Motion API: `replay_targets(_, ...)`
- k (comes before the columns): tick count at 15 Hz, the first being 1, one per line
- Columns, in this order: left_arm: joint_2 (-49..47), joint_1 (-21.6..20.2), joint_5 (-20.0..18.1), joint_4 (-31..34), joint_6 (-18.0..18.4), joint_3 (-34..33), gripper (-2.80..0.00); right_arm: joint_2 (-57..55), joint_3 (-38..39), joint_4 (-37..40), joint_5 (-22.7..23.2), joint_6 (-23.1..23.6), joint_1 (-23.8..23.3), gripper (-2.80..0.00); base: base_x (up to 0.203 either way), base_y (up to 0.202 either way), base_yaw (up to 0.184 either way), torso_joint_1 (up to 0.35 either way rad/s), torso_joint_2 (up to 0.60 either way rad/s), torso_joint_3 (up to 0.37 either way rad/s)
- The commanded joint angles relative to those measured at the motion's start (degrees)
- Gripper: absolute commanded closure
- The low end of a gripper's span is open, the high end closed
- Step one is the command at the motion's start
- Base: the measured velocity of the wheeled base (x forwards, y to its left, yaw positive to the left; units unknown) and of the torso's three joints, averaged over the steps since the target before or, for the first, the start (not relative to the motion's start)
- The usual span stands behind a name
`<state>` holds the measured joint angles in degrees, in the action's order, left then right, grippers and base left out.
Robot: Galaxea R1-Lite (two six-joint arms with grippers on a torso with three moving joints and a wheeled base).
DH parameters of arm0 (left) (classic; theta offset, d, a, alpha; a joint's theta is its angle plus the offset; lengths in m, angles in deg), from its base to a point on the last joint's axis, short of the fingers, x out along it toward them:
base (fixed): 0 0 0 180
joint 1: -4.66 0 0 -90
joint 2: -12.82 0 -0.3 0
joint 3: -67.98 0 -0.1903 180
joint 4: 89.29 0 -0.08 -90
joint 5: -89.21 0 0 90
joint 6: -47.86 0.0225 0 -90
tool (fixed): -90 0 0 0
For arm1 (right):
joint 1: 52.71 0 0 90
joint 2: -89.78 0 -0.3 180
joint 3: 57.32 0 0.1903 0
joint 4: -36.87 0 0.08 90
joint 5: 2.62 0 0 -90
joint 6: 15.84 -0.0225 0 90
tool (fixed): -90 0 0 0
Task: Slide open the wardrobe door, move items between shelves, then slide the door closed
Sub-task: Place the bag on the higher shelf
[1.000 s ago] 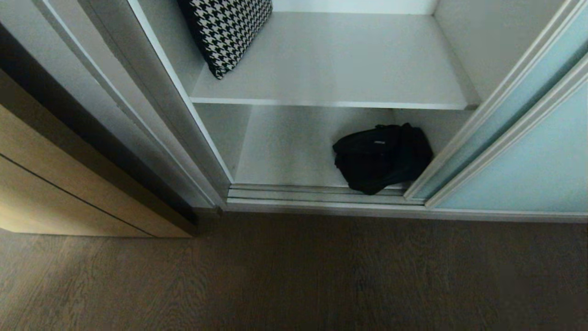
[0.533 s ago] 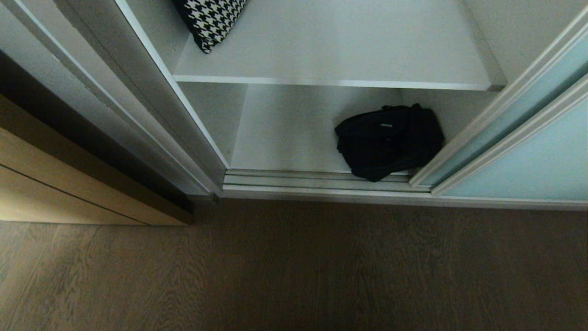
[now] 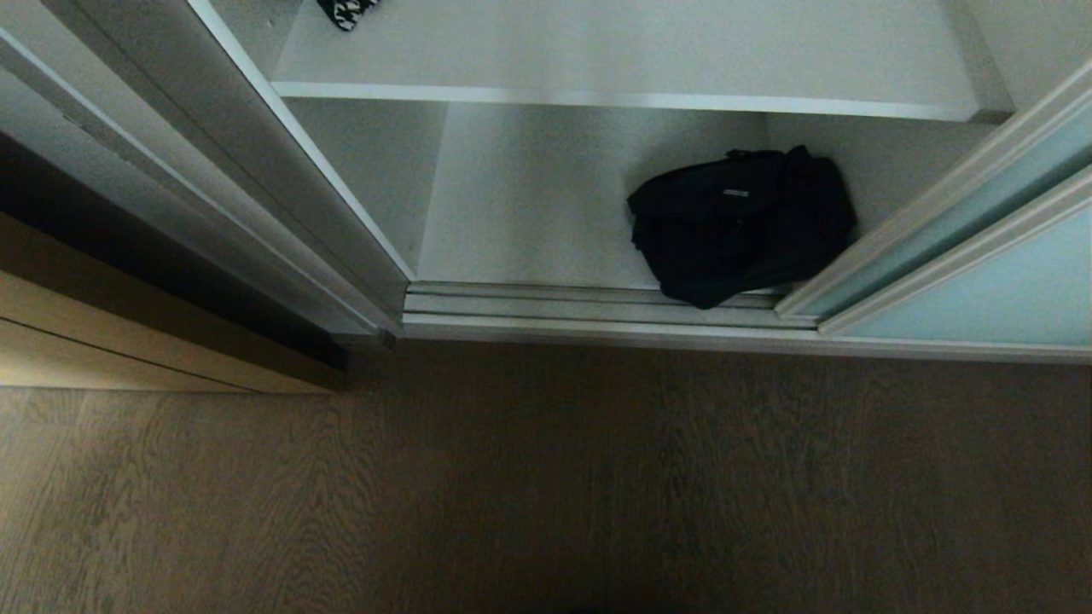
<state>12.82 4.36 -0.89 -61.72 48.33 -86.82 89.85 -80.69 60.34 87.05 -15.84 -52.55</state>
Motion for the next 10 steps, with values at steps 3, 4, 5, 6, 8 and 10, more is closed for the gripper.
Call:
replay_targets(3,-0.1,0.0,0.0,0.0,0.0,0.0,0.00,0.1,0.0,0.0,0.0,0.0,0.0,0.00,0.000,0.000,0.000,0.002,0.00,-0.194)
replay_targets(4,-0.1,0.0,0.0,0.1,0.0,0.0,0.00,0.1,0.0,0.0,0.0,0.0,0.0,0.00,0.000,0.000,0.000,-0.002,0.00,-0.200)
replay_targets(5,-0.1,0.0,0.0,0.0,0.0,0.0,0.00,0.1,0.0,0.0,0.0,0.0,0.0,0.00,0.000,0.000,0.000,-0.001,0.00,-0.195)
replay_targets(6,-0.1,0.0,0.0,0.0,0.0,0.0,0.00,0.1,0.0,0.0,0.0,0.0,0.0,0.00,0.000,0.000,0.000,0.002,0.00,-0.184)
replay_targets(8,-0.1,0.0,0.0,0.0,0.0,0.0,0.00,0.1,0.0,0.0,0.0,0.0,0.0,0.00,0.000,0.000,0.000,0.000,0.00,-0.191)
replay_targets(10,-0.1,0.0,0.0,0.0,0.0,0.0,0.00,0.1,0.0,0.0,0.0,0.0,0.0,0.00,0.000,0.000,0.000,0.003,0.00,-0.200)
